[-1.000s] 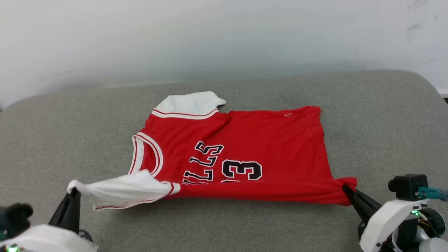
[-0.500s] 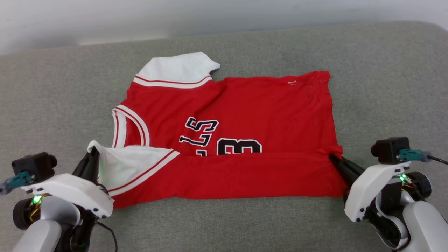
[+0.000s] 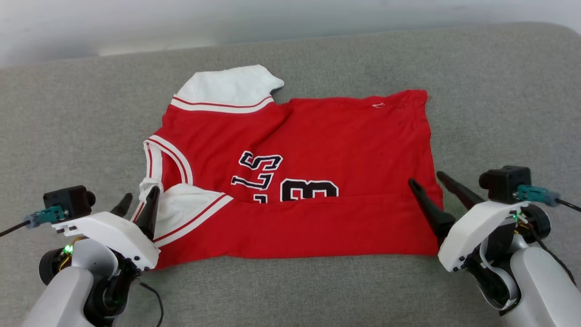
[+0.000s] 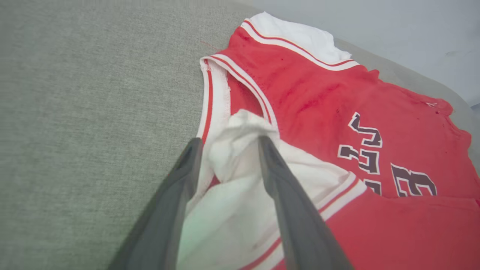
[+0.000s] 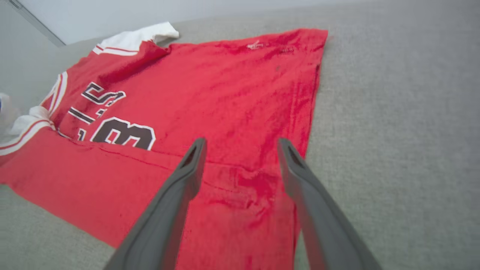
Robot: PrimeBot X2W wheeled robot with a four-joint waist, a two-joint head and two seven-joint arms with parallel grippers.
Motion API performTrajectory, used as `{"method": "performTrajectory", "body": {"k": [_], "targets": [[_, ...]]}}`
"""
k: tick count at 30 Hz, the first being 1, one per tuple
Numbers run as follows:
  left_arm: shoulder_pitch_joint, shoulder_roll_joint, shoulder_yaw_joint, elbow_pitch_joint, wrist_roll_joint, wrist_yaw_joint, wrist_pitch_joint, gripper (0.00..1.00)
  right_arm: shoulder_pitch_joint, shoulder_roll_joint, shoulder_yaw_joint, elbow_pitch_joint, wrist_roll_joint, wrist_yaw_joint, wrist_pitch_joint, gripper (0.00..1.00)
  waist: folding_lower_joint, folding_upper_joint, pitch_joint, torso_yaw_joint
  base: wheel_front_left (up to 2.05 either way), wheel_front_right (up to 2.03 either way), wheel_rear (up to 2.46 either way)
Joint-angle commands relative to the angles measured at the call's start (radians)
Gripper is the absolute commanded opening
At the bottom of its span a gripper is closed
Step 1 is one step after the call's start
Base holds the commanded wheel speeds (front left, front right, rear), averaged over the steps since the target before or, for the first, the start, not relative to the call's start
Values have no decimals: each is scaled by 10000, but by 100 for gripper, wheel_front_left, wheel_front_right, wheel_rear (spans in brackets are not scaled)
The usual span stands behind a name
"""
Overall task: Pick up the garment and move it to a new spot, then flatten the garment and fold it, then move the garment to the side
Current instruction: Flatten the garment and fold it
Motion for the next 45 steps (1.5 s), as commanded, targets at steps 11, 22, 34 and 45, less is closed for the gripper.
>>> {"method": "performTrajectory", "body": {"k": [11,22,34,45], "targets": [[336,1443,353,-980,-221,375,1410,100,1125,196,-657,-1277,-481,-7,-1070,100,-2,0,-1486,-233,0,0,0],[1994,2910,548,-2409,-1564,1309,4429,100,1866,583,-1061,-2257,-708,-7,-526,100,-2,0,-1365,-916,0,0,0],[2463,2277,601,-1554,-2654,1175,4931,100,1638,923,-973,-2294,-525,-7,-432,100,-2,0,-201,-1497,0,0,0],[2367,1935,252,-1297,-2878,837,5225,0,1597,546,-1540,-1908,23,-7,168,100,-2,0,-388,-1404,0,0,0]]}}
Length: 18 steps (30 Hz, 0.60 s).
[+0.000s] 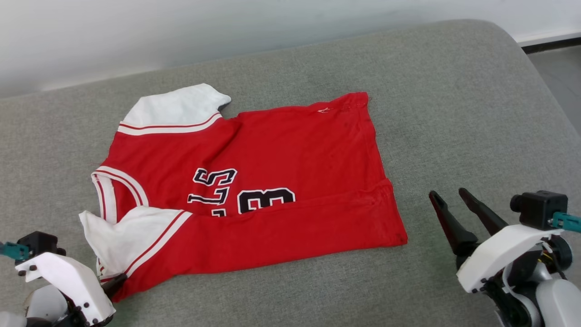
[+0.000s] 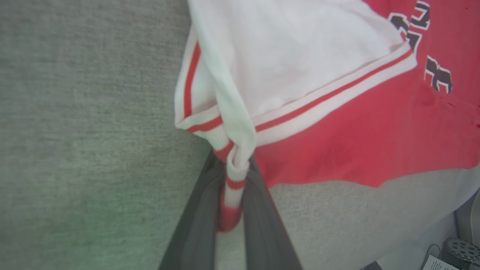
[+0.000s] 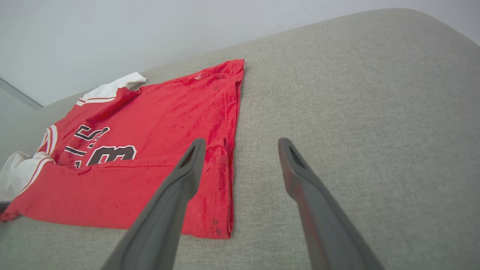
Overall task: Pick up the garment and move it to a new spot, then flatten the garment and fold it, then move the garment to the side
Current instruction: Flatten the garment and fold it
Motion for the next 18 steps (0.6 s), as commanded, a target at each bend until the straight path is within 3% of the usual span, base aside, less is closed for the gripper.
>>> {"method": "performTrajectory", "body": {"k": [1,9,18], "targets": [[59,-230,-264,60,1,-40,92,0,-114,-100,-66,74,44,-7,157,100,0,0,-86,80,0,0,0],[-308,8,-14,-661,647,39,-694,0,-231,-616,-200,726,551,-5,3107,100,0,0,-298,499,0,0,0],[-596,-64,2,-1426,923,255,-979,0,-1454,-394,730,2073,811,-7,4194,100,0,0,13,906,0,0,0]]}}
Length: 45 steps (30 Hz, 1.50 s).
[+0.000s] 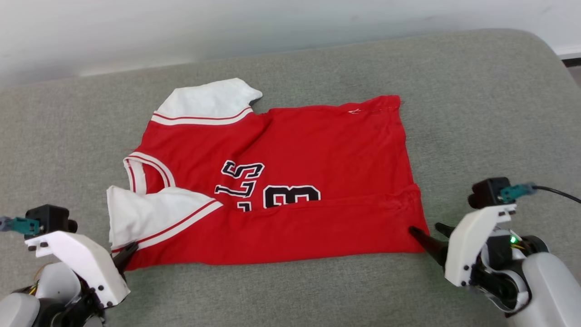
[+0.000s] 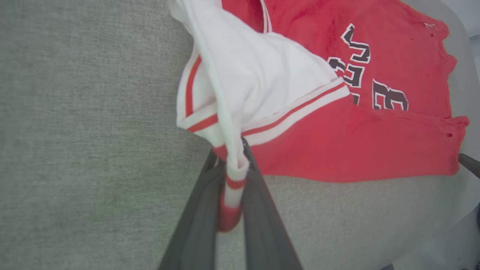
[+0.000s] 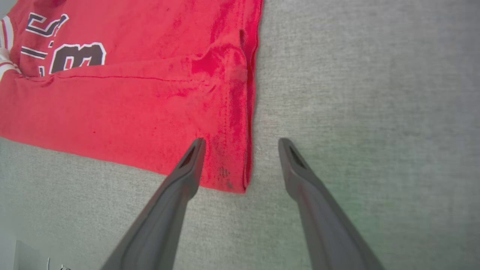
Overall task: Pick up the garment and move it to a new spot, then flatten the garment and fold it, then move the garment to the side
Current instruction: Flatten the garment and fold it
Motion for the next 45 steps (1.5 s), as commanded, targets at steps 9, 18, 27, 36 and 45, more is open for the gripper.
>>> {"method": "performTrajectory", "body": {"k": [9,18,27,36,45], "targets": [[-354,-286,-197,108,105,-80,-156,0,-912,140,1046,1617,295,-5,511,0,0,0,211,326,0,0,0],[-64,-514,-252,477,-70,-294,-347,0,-1218,-285,1225,1622,499,-4,49,0,0,0,-504,449,0,0,0],[936,-577,-235,398,-231,-228,-571,0,-327,-685,1427,869,818,-4,235,0,0,0,-1711,581,0,0,0],[2827,-472,31,-297,-486,260,-881,0,1254,-998,1097,-392,898,-4,865,0,0,0,-2271,604,0,0,0],[2636,-945,-242,-124,-503,-90,-1080,100,2362,-542,272,-1170,399,-4,813,100,0,0,-2001,547,0,0,0]]}}
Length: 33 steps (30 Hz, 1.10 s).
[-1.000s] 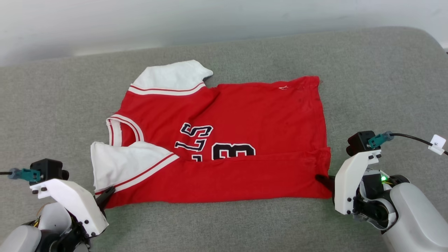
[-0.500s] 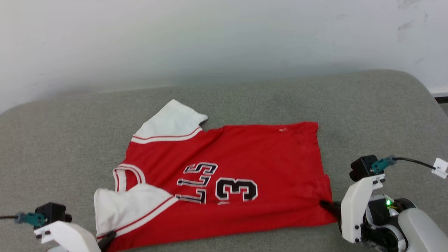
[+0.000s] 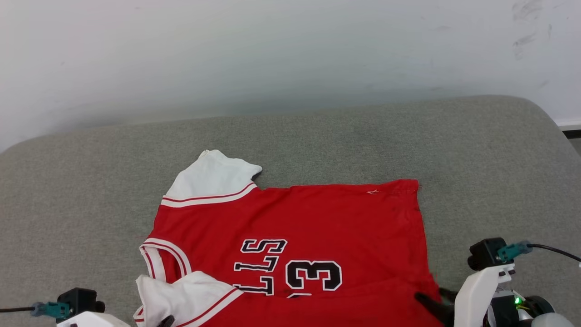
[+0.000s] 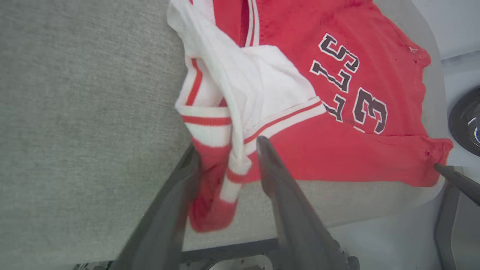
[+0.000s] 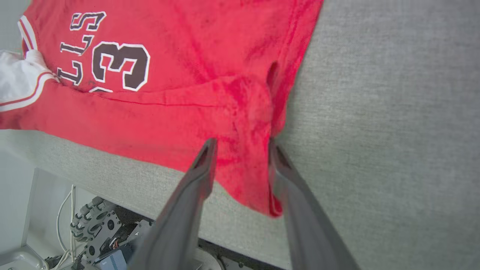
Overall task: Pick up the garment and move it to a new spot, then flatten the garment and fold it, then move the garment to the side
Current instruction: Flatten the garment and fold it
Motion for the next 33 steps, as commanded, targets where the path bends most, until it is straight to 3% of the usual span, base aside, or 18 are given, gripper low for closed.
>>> {"method": "performTrajectory", "body": {"k": [1,12,21,26,33], "targets": [[-108,-19,-3,31,44,-52,-79,100,83,28,-41,-82,-54,-4,-98,100,1,-1,40,-40,0,0,0],[-1376,58,536,129,1304,-226,-1869,100,-32,826,-1163,-1354,-1534,-4,-3462,100,1,-1,209,-459,0,0,0],[-3399,281,765,-79,2574,214,-2707,100,-1052,1606,-1772,-2335,-2749,-2,-4869,100,1,-1,1788,-1009,0,0,0],[-4985,521,648,211,2955,194,-2377,100,-1751,1781,-1769,-2738,-2943,-4,-5219,100,1,-1,3073,-1377,0,0,0],[-7227,1163,290,1574,2471,-527,-340,100,-2541,1769,-1436,-2747,-2952,-4,-5424,100,1,-1,4301,-1907,0,0,0]]}}
